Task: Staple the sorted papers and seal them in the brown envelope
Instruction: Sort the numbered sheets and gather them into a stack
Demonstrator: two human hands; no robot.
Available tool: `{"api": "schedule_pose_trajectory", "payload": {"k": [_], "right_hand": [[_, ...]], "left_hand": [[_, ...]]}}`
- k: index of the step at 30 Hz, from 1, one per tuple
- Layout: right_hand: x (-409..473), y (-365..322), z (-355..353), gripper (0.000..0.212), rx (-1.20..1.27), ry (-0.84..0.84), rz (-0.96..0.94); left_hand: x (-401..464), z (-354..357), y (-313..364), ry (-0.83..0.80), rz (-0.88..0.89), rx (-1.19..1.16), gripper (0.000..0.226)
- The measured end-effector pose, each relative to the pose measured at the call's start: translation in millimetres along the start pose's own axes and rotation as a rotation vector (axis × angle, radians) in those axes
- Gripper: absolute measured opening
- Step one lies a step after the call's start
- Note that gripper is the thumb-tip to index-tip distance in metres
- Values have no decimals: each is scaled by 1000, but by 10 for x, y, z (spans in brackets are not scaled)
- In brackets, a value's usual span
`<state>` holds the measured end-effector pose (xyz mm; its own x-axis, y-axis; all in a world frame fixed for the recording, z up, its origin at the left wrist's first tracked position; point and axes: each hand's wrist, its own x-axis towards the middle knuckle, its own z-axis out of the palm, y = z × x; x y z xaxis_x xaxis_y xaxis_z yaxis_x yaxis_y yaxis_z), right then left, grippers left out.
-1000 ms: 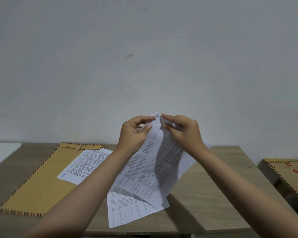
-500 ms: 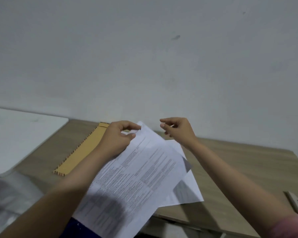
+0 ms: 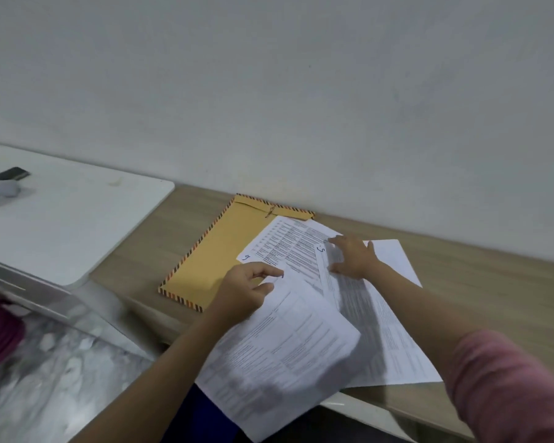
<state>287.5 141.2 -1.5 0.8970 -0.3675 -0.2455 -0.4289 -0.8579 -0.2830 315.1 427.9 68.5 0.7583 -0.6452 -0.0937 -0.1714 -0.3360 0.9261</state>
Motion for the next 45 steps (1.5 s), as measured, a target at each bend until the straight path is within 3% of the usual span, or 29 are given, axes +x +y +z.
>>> {"api": "schedule_pose_trajectory", "payload": {"k": [6,12,19,29,35,39,45], "right_hand": [[105,58,-20,64,-39,41,1],[49,130,-69,16,48,303,-67],[-282,112,-713,14,210,477,-176],[-1575,-36,-1881,15,473,686,-267],[-2278,-23,-1947,16,749,719,-265],[-2577,44,-1902,18,810,753,-282],[-2832,196,-1816,22,848,796,-292]], "left_hand": [[185,0,-162,-54,-9,-34,26],[253,61,-194,-81,-62,-98,35],[154,204,208,-58,26,-138,33],[-46,698,1281,40,342,-265,29],[-265,1011,1626,200,492,-295,29],[-363,1223,1749,227,571,-330,28],[-378,1496,1835,348,772,-180,26]]}}
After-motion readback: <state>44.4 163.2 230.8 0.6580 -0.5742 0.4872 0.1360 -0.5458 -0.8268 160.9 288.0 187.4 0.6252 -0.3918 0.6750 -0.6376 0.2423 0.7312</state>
